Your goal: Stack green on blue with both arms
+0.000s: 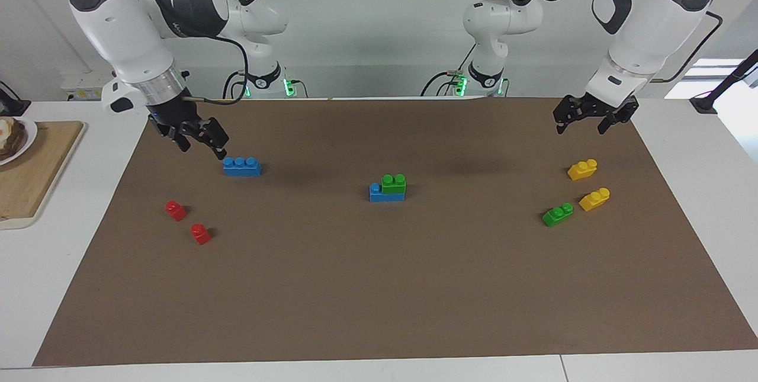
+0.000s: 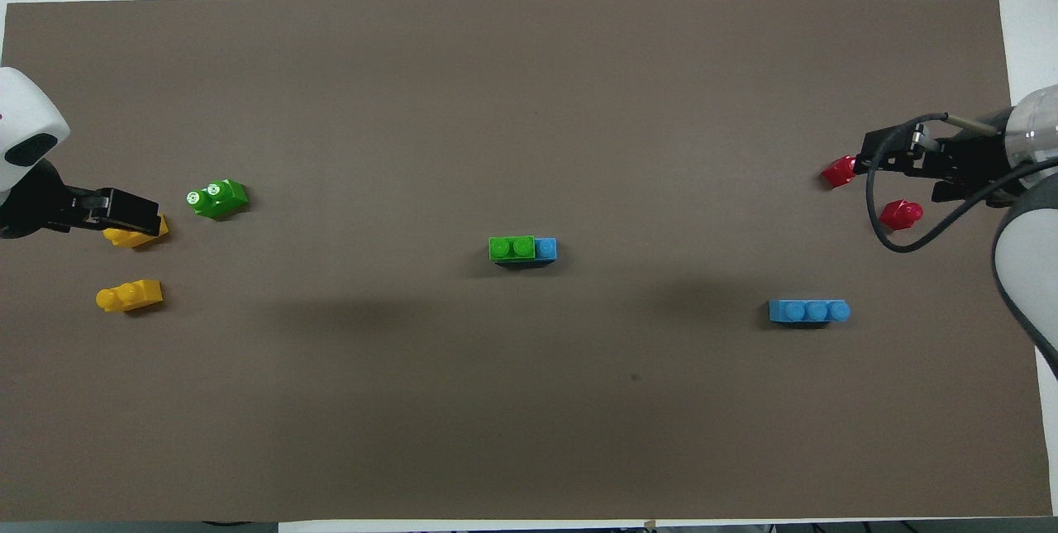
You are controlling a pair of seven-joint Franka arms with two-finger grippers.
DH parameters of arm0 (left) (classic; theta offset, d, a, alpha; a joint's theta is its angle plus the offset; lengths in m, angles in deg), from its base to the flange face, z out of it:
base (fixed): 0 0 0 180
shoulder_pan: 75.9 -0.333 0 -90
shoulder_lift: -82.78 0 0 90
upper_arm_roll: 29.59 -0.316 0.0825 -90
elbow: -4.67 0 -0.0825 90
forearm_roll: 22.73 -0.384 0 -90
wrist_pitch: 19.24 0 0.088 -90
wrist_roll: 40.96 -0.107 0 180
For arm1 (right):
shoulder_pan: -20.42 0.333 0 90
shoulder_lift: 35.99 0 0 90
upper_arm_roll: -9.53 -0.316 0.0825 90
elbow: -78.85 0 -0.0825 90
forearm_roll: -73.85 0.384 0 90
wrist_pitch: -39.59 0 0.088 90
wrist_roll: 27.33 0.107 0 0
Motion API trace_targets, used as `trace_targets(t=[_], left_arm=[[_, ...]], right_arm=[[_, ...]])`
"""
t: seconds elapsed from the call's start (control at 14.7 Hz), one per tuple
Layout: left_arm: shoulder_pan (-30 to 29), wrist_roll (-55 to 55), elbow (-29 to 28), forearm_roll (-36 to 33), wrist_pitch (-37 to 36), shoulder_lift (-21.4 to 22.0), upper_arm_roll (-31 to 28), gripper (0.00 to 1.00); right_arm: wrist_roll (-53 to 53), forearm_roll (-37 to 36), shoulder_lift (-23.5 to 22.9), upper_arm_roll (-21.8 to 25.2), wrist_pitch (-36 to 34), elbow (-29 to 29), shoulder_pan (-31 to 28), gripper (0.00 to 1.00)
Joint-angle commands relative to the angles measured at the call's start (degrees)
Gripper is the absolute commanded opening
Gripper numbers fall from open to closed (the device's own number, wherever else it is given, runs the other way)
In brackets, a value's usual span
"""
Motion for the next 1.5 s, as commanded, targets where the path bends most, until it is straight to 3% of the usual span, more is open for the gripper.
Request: trace_targets(t=[0.0, 0.48, 1.43], left_arm=[[2.11, -0.28, 5.64, 0.98, -3.47, -2.86, -0.7, 1.0], [4.58, 3.06, 4.68, 0.54, -0.93, -2.69, -0.53, 1.0], [3.97, 4.91, 3.45, 0.89, 1.19, -2.07, -0.53, 1.0]], right_arm=[[-6.77, -3.47, 1.5, -0.62, -2.29, -0.31, -1.54, 1.0], [-8.46, -6.03, 3.78, -0.71, -6.6, -0.49, -2.86, 1.0], [-8.46, -5.86, 4.14, -0.88, -7.22, -0.41, -2.77, 1.0]])
